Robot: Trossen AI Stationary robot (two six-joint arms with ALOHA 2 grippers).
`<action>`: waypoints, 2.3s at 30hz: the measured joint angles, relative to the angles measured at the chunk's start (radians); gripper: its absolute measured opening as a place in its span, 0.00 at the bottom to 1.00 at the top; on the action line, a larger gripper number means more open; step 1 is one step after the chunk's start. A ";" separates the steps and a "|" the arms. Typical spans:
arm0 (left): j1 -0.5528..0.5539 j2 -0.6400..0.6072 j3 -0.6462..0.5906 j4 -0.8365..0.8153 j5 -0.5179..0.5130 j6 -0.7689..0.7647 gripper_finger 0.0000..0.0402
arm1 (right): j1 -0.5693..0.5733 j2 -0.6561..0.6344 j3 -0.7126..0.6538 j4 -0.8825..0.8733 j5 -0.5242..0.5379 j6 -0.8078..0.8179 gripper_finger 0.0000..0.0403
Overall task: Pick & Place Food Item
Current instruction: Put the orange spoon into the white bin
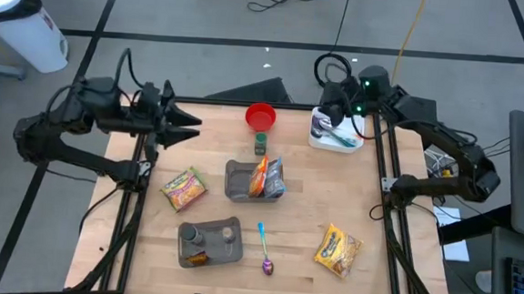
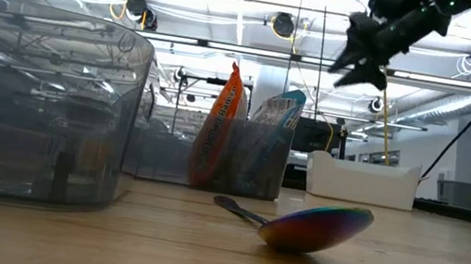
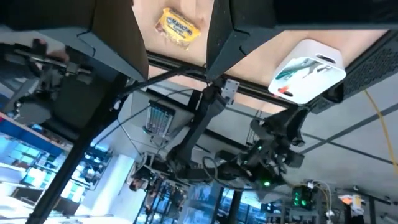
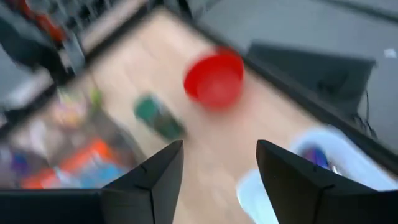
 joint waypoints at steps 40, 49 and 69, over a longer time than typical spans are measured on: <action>0.053 0.053 0.000 -0.001 -0.061 0.046 0.42 | 0.017 0.495 0.000 -0.399 0.653 -0.431 0.35; 0.077 0.053 0.000 -0.001 -0.058 0.046 0.42 | -0.008 0.494 0.000 -0.372 0.654 -0.430 0.07; 0.089 0.053 0.000 -0.001 -0.059 0.051 0.42 | -0.008 0.494 0.072 -0.350 0.703 -0.460 0.00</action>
